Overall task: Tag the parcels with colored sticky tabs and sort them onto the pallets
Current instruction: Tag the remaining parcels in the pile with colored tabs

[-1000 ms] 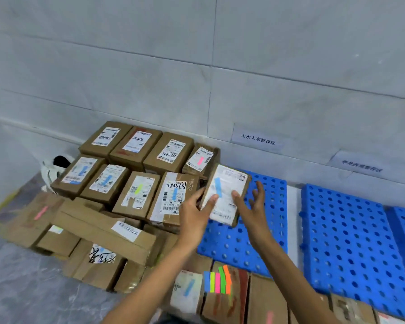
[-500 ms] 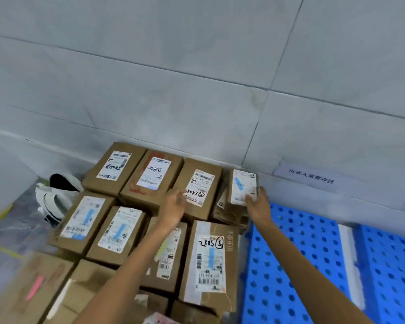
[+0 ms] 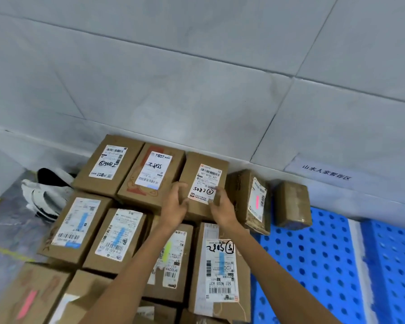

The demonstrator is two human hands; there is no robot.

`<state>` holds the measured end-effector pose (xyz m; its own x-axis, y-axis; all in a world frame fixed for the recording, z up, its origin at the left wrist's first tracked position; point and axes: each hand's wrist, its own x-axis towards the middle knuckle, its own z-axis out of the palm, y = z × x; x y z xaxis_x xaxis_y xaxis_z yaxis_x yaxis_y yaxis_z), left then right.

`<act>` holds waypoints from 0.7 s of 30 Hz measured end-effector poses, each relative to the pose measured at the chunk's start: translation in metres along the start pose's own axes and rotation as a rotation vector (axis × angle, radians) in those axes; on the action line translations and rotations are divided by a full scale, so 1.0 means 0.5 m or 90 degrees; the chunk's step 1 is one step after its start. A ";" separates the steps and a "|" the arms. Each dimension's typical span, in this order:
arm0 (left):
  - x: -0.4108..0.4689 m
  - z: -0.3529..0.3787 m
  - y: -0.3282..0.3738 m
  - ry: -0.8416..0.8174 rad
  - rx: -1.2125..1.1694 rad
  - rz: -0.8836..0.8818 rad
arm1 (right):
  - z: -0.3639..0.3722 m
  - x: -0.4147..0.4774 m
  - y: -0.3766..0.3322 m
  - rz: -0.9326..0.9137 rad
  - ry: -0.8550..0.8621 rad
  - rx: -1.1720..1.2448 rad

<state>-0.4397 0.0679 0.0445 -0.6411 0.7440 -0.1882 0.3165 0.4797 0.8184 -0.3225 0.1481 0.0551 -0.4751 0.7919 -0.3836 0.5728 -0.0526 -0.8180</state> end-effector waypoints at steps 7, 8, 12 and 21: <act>-0.064 -0.056 0.137 0.147 -0.120 0.085 | -0.095 -0.065 -0.051 -0.140 0.072 0.055; -0.083 -0.063 0.164 0.156 -0.142 0.103 | -0.119 -0.082 -0.061 -0.160 0.085 0.072; -0.189 -0.052 0.262 0.169 -0.163 0.163 | -0.241 -0.184 -0.071 -0.279 0.153 0.098; -0.553 0.189 0.354 0.014 -0.196 0.255 | -0.516 -0.539 0.206 -0.253 0.226 0.111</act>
<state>-0.1401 -0.0090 0.1901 -0.5268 0.8302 0.1826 0.3227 -0.0034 0.9465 0.0368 0.0863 0.1848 -0.3601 0.9262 0.1120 0.2630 0.2160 -0.9403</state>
